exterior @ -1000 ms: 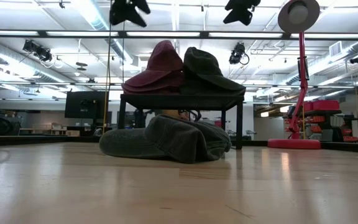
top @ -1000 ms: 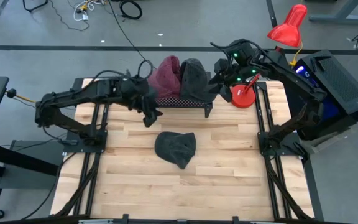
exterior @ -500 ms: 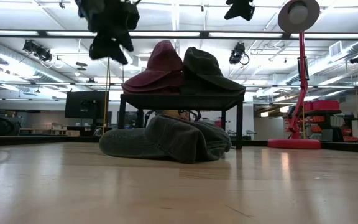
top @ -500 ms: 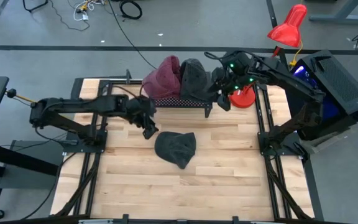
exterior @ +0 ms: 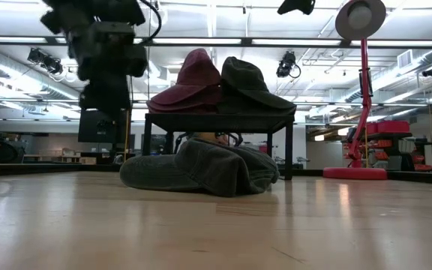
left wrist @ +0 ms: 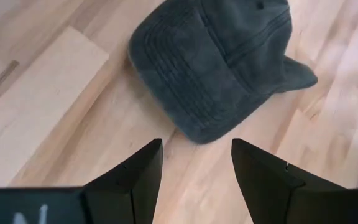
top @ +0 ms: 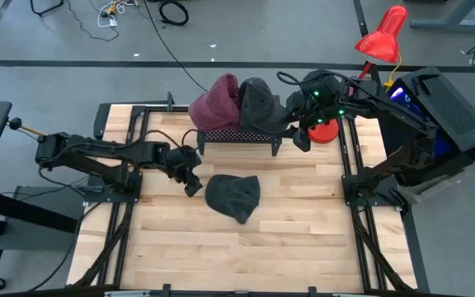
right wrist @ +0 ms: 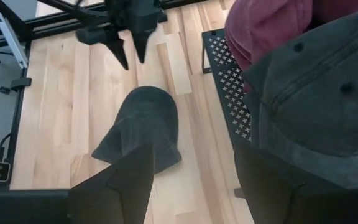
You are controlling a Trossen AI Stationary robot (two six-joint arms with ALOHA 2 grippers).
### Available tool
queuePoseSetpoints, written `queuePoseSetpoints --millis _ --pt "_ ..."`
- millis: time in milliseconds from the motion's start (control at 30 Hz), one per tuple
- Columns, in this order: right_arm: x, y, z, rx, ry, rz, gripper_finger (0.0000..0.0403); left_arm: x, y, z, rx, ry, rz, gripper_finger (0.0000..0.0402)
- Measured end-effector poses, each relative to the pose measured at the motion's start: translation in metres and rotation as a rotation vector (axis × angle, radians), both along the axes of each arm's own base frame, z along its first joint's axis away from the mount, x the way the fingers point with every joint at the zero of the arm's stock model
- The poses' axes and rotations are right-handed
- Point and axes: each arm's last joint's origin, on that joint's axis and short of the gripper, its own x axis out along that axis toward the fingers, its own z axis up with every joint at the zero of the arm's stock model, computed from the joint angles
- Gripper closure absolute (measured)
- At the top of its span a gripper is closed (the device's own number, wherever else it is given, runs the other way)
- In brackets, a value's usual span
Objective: Pick & Place hat
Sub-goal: Put the black cap on top of the stacked black caps on the shelf
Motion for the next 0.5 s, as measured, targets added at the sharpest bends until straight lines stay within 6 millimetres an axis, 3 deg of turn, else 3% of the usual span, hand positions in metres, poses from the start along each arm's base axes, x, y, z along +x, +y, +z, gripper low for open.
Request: queuePoseSetpoints --millis 233,500 --pt "-0.004 0.002 0.002 0.003 -0.005 0.000 0.0183 -0.006 -0.002 -0.031 -0.057 -0.068 0.011 0.0202" --pt "-0.004 0.002 0.003 0.002 -0.007 0.001 0.0183 -0.019 -0.001 -0.066 -0.203 -0.156 0.183 0.0202"
